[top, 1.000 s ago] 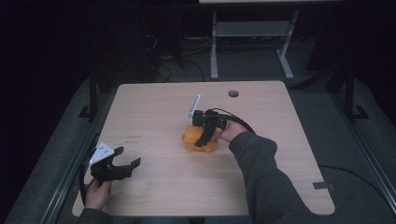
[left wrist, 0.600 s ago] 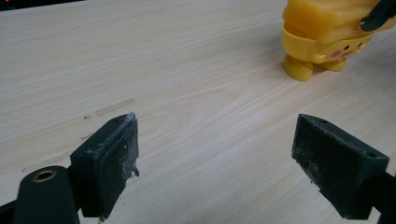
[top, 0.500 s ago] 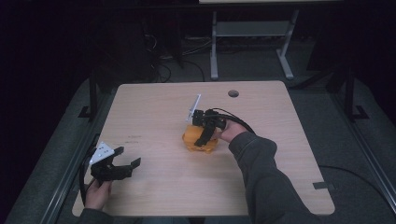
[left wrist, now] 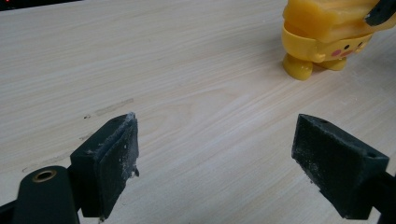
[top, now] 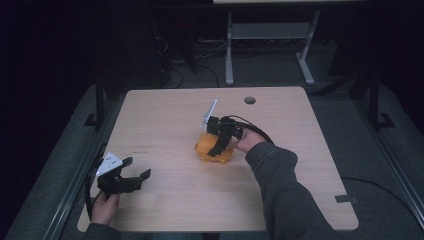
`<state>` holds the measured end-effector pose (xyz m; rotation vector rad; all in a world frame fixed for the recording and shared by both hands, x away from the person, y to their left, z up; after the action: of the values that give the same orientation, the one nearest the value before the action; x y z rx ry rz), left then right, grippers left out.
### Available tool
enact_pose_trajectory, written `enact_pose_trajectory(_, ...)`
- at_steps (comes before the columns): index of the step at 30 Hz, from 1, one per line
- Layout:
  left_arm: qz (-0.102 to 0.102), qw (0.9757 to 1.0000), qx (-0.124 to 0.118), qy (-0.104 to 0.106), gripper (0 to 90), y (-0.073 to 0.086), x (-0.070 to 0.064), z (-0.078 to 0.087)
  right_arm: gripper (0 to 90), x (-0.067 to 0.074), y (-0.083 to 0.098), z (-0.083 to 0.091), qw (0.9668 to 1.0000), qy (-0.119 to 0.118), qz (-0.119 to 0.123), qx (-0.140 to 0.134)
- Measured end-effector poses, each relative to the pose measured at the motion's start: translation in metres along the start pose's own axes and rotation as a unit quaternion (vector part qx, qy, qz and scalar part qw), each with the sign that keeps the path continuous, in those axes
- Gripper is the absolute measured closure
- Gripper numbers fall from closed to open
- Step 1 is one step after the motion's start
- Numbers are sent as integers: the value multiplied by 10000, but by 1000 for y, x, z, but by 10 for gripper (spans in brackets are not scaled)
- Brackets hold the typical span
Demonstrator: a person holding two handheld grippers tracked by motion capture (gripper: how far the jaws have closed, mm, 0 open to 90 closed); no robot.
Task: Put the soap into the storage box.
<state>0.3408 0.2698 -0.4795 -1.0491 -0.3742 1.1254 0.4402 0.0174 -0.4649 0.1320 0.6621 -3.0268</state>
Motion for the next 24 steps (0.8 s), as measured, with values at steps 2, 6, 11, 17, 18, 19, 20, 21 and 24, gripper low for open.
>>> enact_pose_trajectory(2,24,10000,-28,2,141,0,0,0,188,0,0,1,10000,2,-27,-30)
enact_pose_trajectory(6,6,10000,-8,1,141,0,0,0,192,0,0,7,9999,30,-56,-102)
enact_pose_trajectory(11,2,10000,-14,5,141,0,0,0,195,-1,1,16,9997,72,-107,-207)
enact_pose_trajectory(17,-3,10000,-5,6,141,0,-1,0,194,-1,2,21,9995,133,-105,-247)
enact_pose_trajectory(18,-17,10000,11,2,141,0,-1,0,195,-1,3,23,9994,164,-118,-268)
enact_pose_trajectory(19,-17,10000,11,2,141,0,-1,0,195,-1,3,23,9994,164,-118,-268)
enact_pose_trajectory(20,-8,10000,1,5,141,0,-1,0,195,-1,3,26,9992,193,-134,-315)
enact_pose_trajectory(21,-4,10000,17,0,141,0,0,0,195,-1,3,26,9992,193,-134,-315)
enact_pose_trajectory(24,3,10000,15,21,141,0,0,0,195,-2,5,31,9990,236,-168,-352)
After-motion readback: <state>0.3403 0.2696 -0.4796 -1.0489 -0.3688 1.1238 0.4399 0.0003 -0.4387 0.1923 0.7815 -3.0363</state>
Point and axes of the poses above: each handheld gripper's, and its own axes: z roughly backward along the jaws, y roughly out of its underside, x roughly to its left, the point moved 9 cm from there along -z, roughly forward along the jaws, and after that the axes turned 13 degrees about z, right-handed, at the moved point
